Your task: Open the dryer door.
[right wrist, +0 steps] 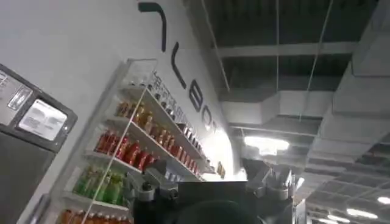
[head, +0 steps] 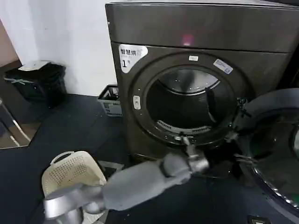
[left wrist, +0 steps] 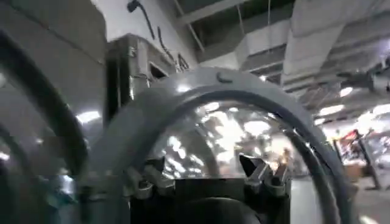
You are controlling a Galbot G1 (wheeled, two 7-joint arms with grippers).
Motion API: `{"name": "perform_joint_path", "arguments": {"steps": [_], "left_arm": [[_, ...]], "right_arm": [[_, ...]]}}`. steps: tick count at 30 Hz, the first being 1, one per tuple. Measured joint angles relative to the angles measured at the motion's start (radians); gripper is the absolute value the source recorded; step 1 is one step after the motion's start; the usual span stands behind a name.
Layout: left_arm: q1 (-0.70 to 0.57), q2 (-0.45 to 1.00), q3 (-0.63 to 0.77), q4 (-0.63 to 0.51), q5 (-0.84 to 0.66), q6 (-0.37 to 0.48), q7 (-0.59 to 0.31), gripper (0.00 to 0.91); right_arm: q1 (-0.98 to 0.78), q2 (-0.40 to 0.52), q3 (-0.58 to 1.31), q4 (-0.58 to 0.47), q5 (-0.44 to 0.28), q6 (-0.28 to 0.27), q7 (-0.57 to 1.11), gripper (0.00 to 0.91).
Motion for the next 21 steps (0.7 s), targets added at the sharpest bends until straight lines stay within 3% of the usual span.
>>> {"name": "perform_joint_path", "arguments": {"steps": [8, 16, 21], "left_arm": [[-0.001, 0.231, -0.004, -0.158, 0.002, 0.045, -0.026, 0.907], [0.006, 0.493, 0.002, -0.292, 0.03, 0.161, -0.037, 0.907], [0.027, 0.645, -0.028, -0.355, 0.051, 0.238, 0.001, 0.907]], "right_arm": [[0.014, 0.0, -0.004, 0.011, -0.04, 0.013, 0.002, 0.907], [0.029, -0.004, -0.016, 0.021, -0.049, 0.009, 0.001, 0.907], [0.032, -0.005, -0.011, 0.026, -0.108, 0.01, -0.008, 0.907]]}}
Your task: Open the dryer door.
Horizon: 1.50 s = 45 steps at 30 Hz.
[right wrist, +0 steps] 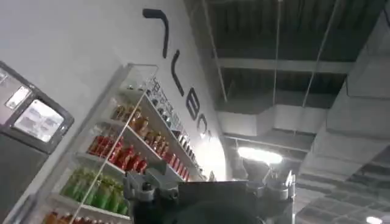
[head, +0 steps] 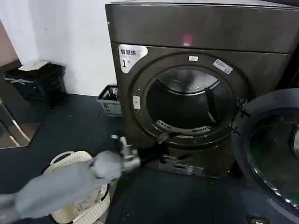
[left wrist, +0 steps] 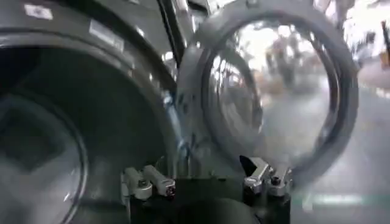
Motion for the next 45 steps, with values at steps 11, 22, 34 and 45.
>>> {"name": "perform_joint_path", "arguments": {"steps": [11, 22, 34, 45], "left_arm": [[0.147, 0.321, -0.19, -0.137, 0.072, 0.132, 0.127, 0.907], [0.341, 0.607, -0.331, -0.181, 0.191, 0.123, 0.146, 0.907], [0.534, 0.801, -0.454, -0.074, 0.306, 0.051, 0.158, 0.907], [0.761, 0.895, -0.595, 0.01, 0.35, 0.053, 0.185, 0.907]], "right_arm": [[0.031, 0.001, -0.024, 0.0, -0.064, 0.027, -0.012, 0.907], [0.065, -0.009, -0.06, -0.008, -0.084, 0.041, -0.012, 0.907], [0.073, -0.036, -0.054, -0.048, -0.097, 0.059, -0.012, 0.907], [0.058, -0.038, -0.044, -0.063, -0.093, 0.062, -0.012, 0.907]]}}
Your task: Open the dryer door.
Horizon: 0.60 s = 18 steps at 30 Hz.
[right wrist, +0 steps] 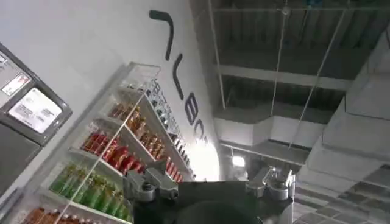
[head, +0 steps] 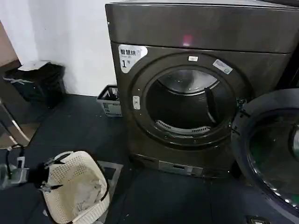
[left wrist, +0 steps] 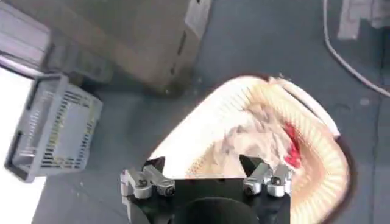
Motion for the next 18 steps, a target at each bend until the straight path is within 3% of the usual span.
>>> {"name": "perform_joint_path", "arguments": {"steps": [10, 18], "left_arm": [[0.011, 0.026, -0.017, 0.02, 0.065, 0.003, 0.105, 0.907], [0.016, 0.02, -0.019, 0.019, 0.063, 0.002, 0.065, 0.907]], "right_arm": [[0.008, 0.012, -0.016, 0.005, 0.001, 0.003, -0.001, 0.907], [0.009, 0.014, -0.016, 0.011, 0.002, 0.003, -0.002, 0.907]]}}
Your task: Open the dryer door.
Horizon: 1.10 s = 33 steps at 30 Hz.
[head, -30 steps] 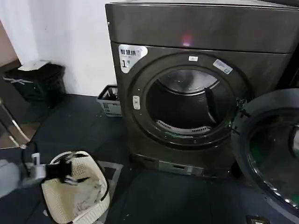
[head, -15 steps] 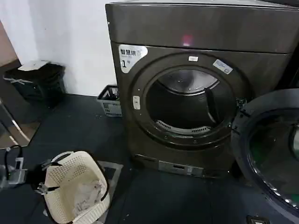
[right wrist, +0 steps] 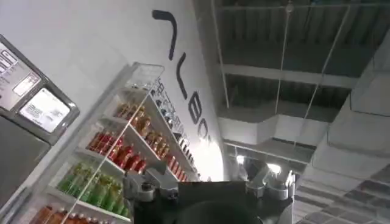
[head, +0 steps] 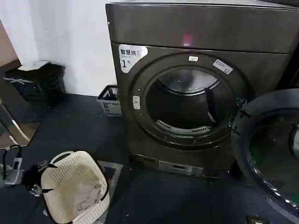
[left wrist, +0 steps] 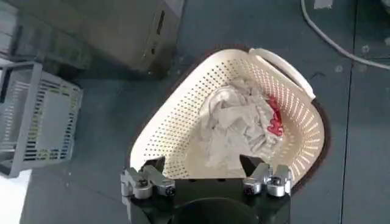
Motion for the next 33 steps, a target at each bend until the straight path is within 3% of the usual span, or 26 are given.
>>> {"name": "perform_joint_path", "arguments": {"steps": [33], "left_arm": [[-0.008, 0.008, -0.031, 0.037, 0.081, -0.008, 0.057, 0.907]], "right_arm": [[0.003, 0.015, -0.005, -0.003, -0.002, 0.011, -0.002, 0.907]]}}
